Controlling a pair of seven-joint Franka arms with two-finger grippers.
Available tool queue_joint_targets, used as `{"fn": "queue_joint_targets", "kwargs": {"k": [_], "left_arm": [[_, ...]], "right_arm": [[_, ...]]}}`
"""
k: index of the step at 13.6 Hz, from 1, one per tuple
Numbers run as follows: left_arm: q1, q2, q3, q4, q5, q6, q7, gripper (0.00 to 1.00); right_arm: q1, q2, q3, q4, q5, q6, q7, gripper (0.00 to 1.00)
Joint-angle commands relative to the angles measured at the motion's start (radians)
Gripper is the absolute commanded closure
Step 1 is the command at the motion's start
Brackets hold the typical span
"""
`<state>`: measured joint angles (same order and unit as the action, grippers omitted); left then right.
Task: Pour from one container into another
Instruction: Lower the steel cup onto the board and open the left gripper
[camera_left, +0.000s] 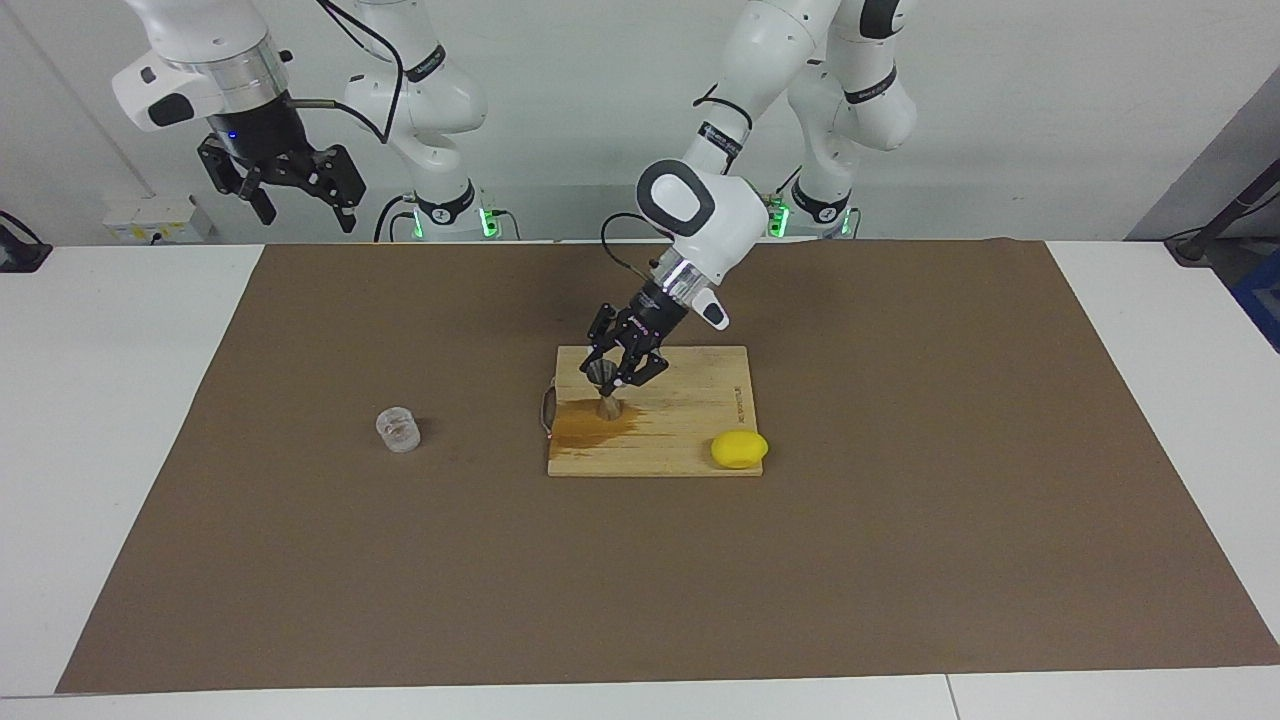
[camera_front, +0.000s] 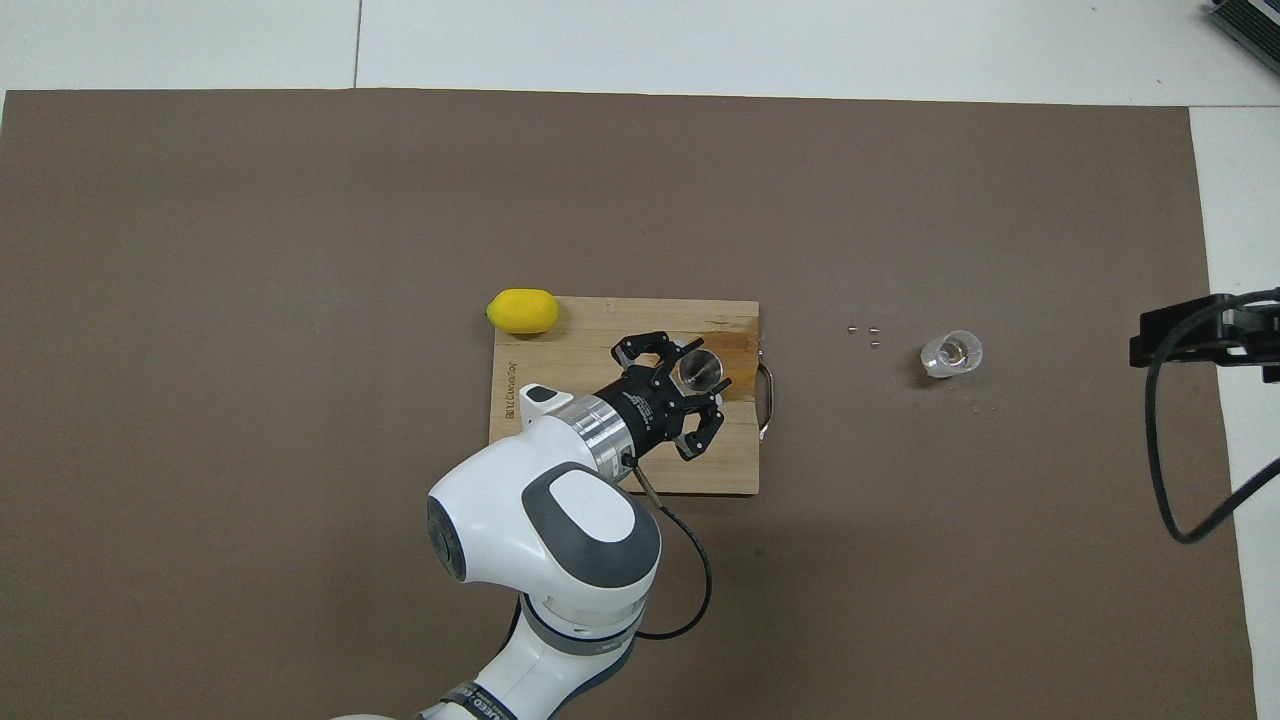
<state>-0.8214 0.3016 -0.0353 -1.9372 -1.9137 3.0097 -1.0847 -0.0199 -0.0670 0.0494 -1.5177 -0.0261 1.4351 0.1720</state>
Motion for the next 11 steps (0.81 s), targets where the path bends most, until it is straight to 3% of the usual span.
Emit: {"fn": "queue_joint_targets", "kwargs": {"k": [1, 3, 5, 6, 7, 11], "left_arm": [[-0.018, 0.013, 0.011, 0.020, -0.025, 0.028, 0.005, 0.74], [-0.016, 0.013, 0.011, 0.017, -0.024, 0.029, 0.005, 0.55], [-0.018, 0.013, 0.011, 0.017, -0.024, 0.032, 0.005, 0.46], [-0.016, 0.013, 0.009, 0.015, -0.024, 0.032, 0.005, 0.14], [-0.016, 0.013, 0.009, 0.015, -0.024, 0.040, 0.005, 0.00], [-0.024, 0.008, 0.009, 0.014, -0.024, 0.052, 0.003, 0.00]], "right_arm": [[-0.009, 0.013, 0.006, 0.005, 0.011, -0.001, -0.022, 0.01], [-0.012, 0.039, 0.001, 0.020, 0.025, 0.001, -0.022, 0.01], [-0.011, 0.078, 0.004, 0.053, 0.022, 0.001, -0.022, 0.01], [-0.011, 0.099, 0.007, 0.065, 0.018, 0.001, -0.022, 0.01], [-0.011, 0.119, 0.007, 0.088, 0.018, 0.001, -0.022, 0.01], [-0.006, 0.127, 0.009, 0.070, 0.025, 0.045, -0.003, 0.01]]}}
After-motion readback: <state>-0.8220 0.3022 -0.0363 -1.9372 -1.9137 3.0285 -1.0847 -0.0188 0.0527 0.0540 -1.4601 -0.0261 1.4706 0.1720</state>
